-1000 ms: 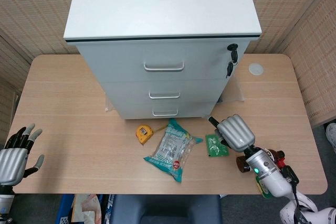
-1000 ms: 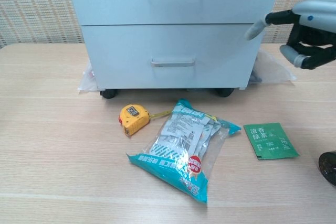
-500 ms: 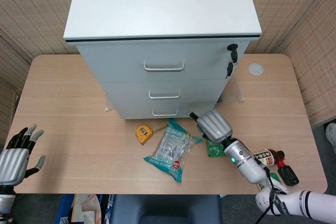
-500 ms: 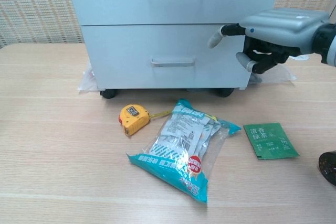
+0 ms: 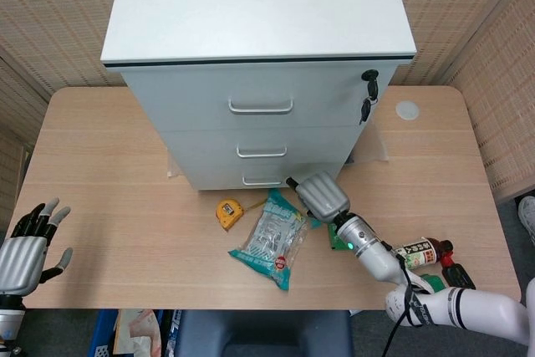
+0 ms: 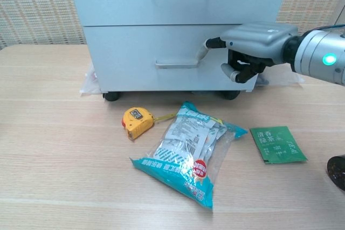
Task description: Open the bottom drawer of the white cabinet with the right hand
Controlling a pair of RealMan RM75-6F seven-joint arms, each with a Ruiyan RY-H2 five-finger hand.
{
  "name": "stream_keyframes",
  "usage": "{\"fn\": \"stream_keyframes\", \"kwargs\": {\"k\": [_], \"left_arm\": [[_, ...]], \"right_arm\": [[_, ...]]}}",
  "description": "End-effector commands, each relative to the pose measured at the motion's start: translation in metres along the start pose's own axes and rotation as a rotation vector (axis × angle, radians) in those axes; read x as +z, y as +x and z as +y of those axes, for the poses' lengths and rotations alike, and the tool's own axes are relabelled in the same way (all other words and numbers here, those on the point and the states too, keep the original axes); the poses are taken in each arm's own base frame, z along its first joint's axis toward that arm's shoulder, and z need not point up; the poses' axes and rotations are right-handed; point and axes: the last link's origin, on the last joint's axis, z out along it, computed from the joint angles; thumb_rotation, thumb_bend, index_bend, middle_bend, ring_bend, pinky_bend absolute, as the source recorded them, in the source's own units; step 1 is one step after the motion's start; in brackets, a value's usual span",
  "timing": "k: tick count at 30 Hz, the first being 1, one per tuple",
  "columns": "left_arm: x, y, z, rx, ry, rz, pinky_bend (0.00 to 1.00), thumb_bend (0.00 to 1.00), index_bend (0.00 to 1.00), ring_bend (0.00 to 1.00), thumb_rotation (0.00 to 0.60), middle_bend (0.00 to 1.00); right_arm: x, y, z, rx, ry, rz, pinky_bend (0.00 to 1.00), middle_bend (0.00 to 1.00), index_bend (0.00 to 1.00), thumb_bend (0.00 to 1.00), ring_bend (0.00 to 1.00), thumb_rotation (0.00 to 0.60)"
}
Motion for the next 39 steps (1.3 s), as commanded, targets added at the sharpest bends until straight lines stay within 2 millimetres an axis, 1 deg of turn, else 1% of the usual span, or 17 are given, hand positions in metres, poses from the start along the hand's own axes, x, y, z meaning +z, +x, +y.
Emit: {"fn": "stream_keyframes", "kwargs": {"k": [1, 14, 18, 27, 39], "left_arm": [[0.0, -0.001, -0.001, 0.0, 0.001, -0.001, 0.13, 0.36, 0.13, 0.05, 0.6, 0.0], [0.001, -0.003, -0.001, -0.009, -0.003, -0.007, 0.13, 0.36, 0.13, 0.05, 0.6, 0.0], [0.001, -0.003, -0.001, -0.009, -0.005, -0.007, 0.13, 0.36, 0.13, 0.05, 0.6, 0.0], [0.002, -0.003, 0.001, -0.014, -0.008, -0.013, 0.13, 0.36, 0.13, 0.05, 0.6, 0.0], [0.002, -0.004, 0.004, -0.023, -0.018, -0.019, 0.13, 0.36, 0.13, 0.05, 0.6, 0.0]], "right_arm": [[0.003, -0.001, -0.002, -0.002, 0.006, -0.006, 0.91, 0.9, 0.18, 0.62, 0.95, 0.6], [0.016, -0.002, -0.011, -0.028, 0.03, -0.022, 0.91, 0.9, 0.18, 0.62, 0.95, 0.6], [0.017, -0.002, -0.012, -0.036, 0.037, -0.025, 0.91, 0.9, 0.18, 0.62, 0.95, 0.6], [0.007, -0.005, -0.015, -0.042, 0.055, -0.042, 0.91, 0.9, 0.18, 0.61, 0.95, 0.6], [-0.017, -0.003, -0.028, -0.083, 0.104, -0.043, 0.91, 0.9, 0.18, 0.6, 0.95, 0.6]]}}
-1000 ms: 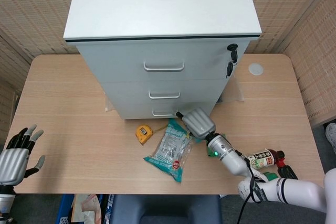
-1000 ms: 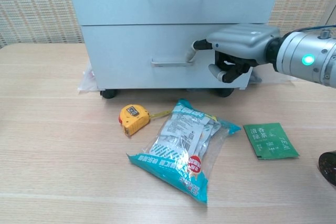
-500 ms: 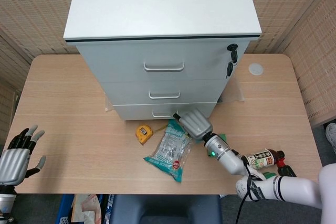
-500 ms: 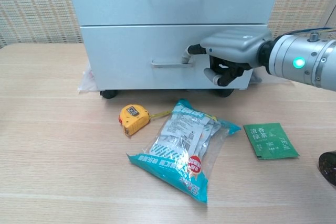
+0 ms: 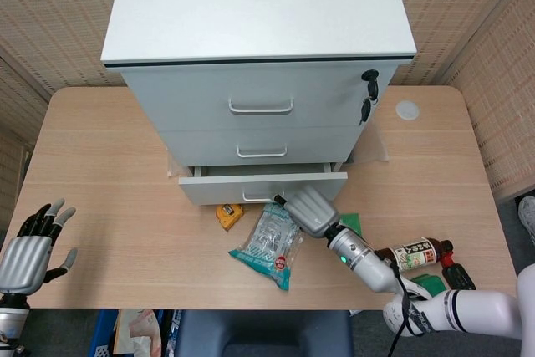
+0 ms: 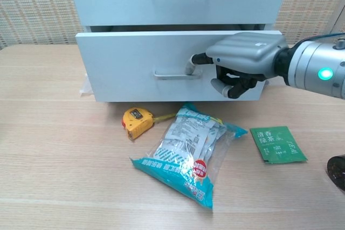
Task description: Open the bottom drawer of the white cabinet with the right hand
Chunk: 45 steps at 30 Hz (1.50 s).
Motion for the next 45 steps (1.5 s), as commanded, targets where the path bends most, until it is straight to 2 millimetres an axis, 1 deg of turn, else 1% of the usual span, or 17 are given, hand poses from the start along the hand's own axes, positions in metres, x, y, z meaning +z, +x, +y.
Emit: {"fn": "stream_keyframes", "kwargs": {"k": [1, 11, 16, 30, 45], "left_arm": [[0.0, 0.0, 0.0, 0.002, 0.001, 0.0, 0.13, 0.36, 0.13, 0.05, 0.6, 0.0], [-0.003, -0.002, 0.0, 0.009, 0.013, -0.008, 0.13, 0.36, 0.13, 0.05, 0.6, 0.0], [-0.003, -0.002, 0.0, 0.012, 0.012, -0.006, 0.13, 0.36, 0.13, 0.05, 0.6, 0.0], [-0.005, 0.0, 0.0, 0.02, 0.012, -0.002, 0.13, 0.36, 0.13, 0.05, 0.6, 0.0], [-0.008, 0.001, -0.001, 0.02, 0.013, 0.002, 0.13, 0.36, 0.13, 0.05, 0.6, 0.0]], "right_arm": [[-0.006, 0.0, -0.002, -0.014, 0.006, -0.005, 0.91, 0.9, 0.18, 0.6, 0.95, 0.6], [-0.022, -0.003, -0.011, -0.04, 0.036, -0.033, 0.91, 0.9, 0.18, 0.59, 0.95, 0.6], [-0.029, -0.002, -0.017, -0.049, 0.057, -0.026, 0.91, 0.9, 0.18, 0.59, 0.95, 0.6], [-0.046, -0.002, -0.028, -0.077, 0.101, -0.042, 0.91, 0.9, 0.18, 0.59, 0.95, 0.6], [-0.066, -0.007, -0.045, -0.109, 0.167, -0.06, 0.91, 0.9, 0.18, 0.59, 0.95, 0.6]]}}
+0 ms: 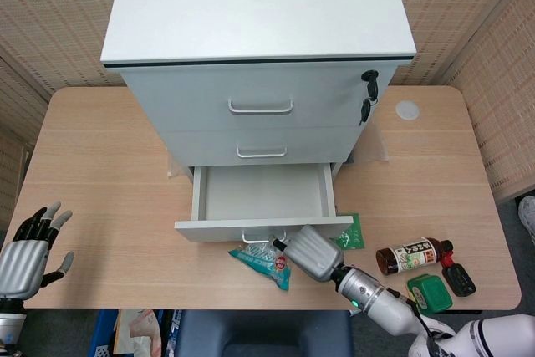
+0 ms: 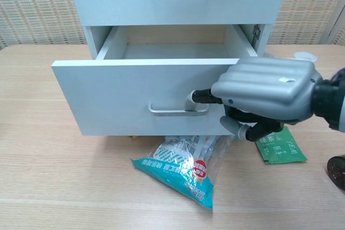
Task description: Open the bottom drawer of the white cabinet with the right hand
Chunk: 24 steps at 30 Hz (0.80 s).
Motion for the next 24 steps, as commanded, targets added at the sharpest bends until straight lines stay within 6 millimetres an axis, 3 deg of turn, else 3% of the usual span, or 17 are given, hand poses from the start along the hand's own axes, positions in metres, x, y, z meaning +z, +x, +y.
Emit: {"fn": "stream_keyframes", "kwargs": {"k": [1, 12, 24], "left_arm": [[0.0, 0.0, 0.0, 0.0, -0.002, 0.0, 0.13, 0.36, 0.13, 0.05, 0.6, 0.0], [-0.001, 0.002, 0.002, 0.003, -0.006, 0.003, 0.13, 0.36, 0.13, 0.05, 0.6, 0.0], [0.001, 0.003, 0.005, 0.008, -0.016, 0.005, 0.13, 0.36, 0.13, 0.05, 0.6, 0.0]], "right_arm": [[-0.004, -0.001, -0.004, -0.002, 0.013, -0.005, 0.91, 0.9, 0.18, 0.59, 0.95, 0.6], [-0.021, 0.001, -0.015, -0.002, 0.05, 0.024, 0.91, 0.9, 0.18, 0.59, 0.95, 0.6], [-0.036, 0.019, -0.002, 0.036, -0.004, 0.144, 0.91, 0.9, 0.18, 0.58, 0.95, 0.6]]}}
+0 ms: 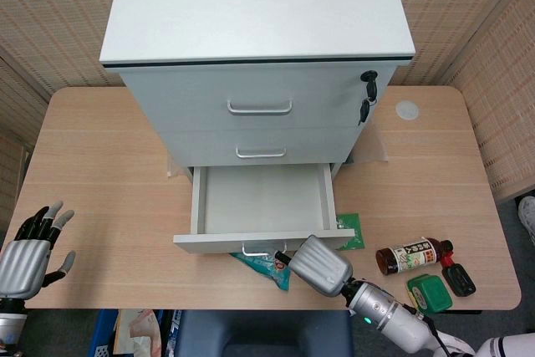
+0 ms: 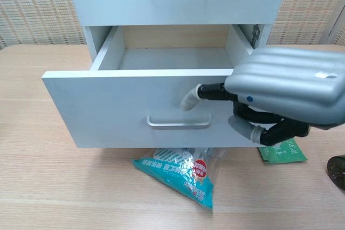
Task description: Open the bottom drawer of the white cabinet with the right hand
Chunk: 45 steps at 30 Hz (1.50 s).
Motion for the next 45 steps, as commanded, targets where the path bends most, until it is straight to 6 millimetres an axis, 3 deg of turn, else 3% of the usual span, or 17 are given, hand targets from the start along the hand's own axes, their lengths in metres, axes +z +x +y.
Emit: {"fn": "stream_keyframes", "kwargs": {"k": [1, 6, 12, 16, 20, 22, 25, 28, 32, 36, 45], "left_arm": [[0.001, 0.0, 0.0, 0.001, -0.002, 0.0, 0.13, 0.36, 0.13, 0.05, 0.6, 0.0], [0.003, 0.002, 0.001, 0.003, -0.005, 0.003, 0.13, 0.36, 0.13, 0.05, 0.6, 0.0], [0.005, 0.002, 0.001, 0.004, -0.003, 0.005, 0.13, 0.36, 0.13, 0.05, 0.6, 0.0], [0.007, 0.002, 0.0, 0.001, 0.001, 0.004, 0.13, 0.36, 0.13, 0.05, 0.6, 0.0], [0.01, 0.001, 0.0, -0.002, -0.002, 0.002, 0.13, 0.36, 0.13, 0.05, 0.6, 0.0], [0.011, 0.0, 0.001, -0.002, -0.004, 0.001, 0.13, 0.36, 0.13, 0.05, 0.6, 0.0], [0.013, -0.001, 0.002, -0.004, -0.006, 0.001, 0.13, 0.36, 0.13, 0.05, 0.6, 0.0], [0.014, -0.001, 0.002, -0.002, -0.006, 0.003, 0.13, 0.36, 0.13, 0.05, 0.6, 0.0], [0.015, -0.002, 0.003, -0.007, -0.013, 0.012, 0.13, 0.36, 0.13, 0.05, 0.6, 0.0], [0.016, -0.004, 0.006, -0.013, -0.023, 0.017, 0.13, 0.36, 0.13, 0.05, 0.6, 0.0], [0.015, -0.008, 0.008, -0.029, -0.025, 0.023, 0.13, 0.36, 0.13, 0.05, 0.6, 0.0]], "right_arm": [[-0.006, 0.008, 0.004, 0.018, -0.016, 0.04, 0.91, 0.9, 0.18, 0.58, 0.95, 0.6], [-0.023, 0.026, 0.015, 0.04, -0.064, 0.147, 0.91, 0.9, 0.18, 0.57, 0.95, 0.6], [-0.057, 0.046, 0.046, 0.051, -0.214, 0.295, 0.91, 0.85, 0.18, 0.54, 0.89, 0.6], [-0.091, 0.046, 0.078, 0.041, -0.395, 0.328, 0.91, 0.78, 0.18, 0.51, 0.82, 0.6], [-0.121, 0.034, 0.105, 0.046, -0.571, 0.292, 0.86, 0.65, 0.18, 0.44, 0.67, 0.6], [-0.133, 0.023, 0.114, 0.057, -0.634, 0.255, 0.74, 0.54, 0.18, 0.39, 0.55, 0.6], [-0.152, 0.005, 0.126, 0.075, -0.722, 0.181, 0.4, 0.29, 0.18, 0.35, 0.25, 0.6], [-0.168, -0.015, 0.136, 0.095, -0.801, 0.132, 0.24, 0.16, 0.18, 0.34, 0.11, 0.6], [-0.184, -0.036, 0.143, 0.125, -0.869, 0.08, 0.22, 0.14, 0.18, 0.34, 0.08, 0.6], [-0.191, -0.052, 0.144, 0.145, -0.896, 0.047, 0.22, 0.19, 0.18, 0.34, 0.08, 0.6], [-0.193, -0.076, 0.14, 0.205, -0.89, 0.002, 0.28, 0.3, 0.18, 0.34, 0.17, 0.6]]}}
